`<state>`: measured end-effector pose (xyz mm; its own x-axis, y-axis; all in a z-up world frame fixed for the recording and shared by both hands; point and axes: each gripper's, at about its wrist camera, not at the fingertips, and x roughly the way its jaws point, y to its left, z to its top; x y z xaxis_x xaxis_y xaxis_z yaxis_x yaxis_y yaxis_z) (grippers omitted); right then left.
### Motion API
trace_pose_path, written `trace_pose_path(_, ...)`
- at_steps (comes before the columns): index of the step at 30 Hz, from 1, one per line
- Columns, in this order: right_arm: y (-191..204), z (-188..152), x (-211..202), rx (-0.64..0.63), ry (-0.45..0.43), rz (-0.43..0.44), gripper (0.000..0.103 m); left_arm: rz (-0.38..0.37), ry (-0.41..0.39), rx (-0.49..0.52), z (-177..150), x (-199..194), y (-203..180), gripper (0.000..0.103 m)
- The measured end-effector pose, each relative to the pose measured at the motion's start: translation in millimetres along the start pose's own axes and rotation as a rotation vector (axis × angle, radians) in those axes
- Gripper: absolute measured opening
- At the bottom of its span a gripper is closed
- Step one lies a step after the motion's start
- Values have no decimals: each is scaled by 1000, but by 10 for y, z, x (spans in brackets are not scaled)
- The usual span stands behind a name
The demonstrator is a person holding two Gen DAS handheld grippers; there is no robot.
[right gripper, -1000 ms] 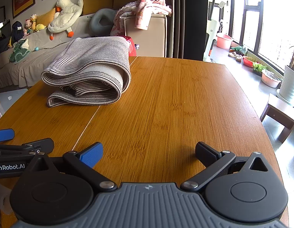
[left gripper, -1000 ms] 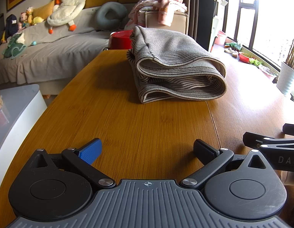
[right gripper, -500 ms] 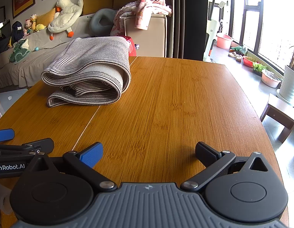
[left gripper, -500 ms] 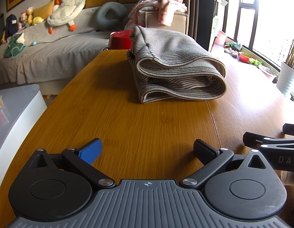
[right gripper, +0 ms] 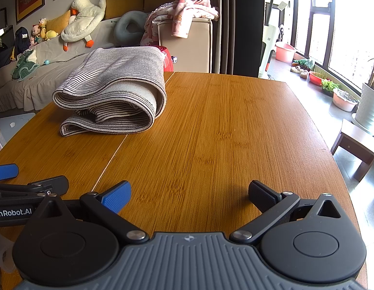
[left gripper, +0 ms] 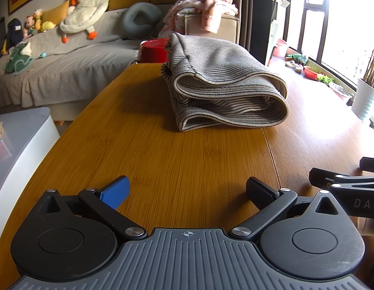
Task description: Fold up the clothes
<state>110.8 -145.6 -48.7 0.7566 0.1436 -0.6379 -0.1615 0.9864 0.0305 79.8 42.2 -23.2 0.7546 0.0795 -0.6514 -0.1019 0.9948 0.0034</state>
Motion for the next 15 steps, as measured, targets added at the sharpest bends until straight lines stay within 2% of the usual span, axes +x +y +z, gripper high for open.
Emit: trace_pose_path(15,5,-14,-16,-1,0,-1,103,0,0,0,-5,-6,-4,103)
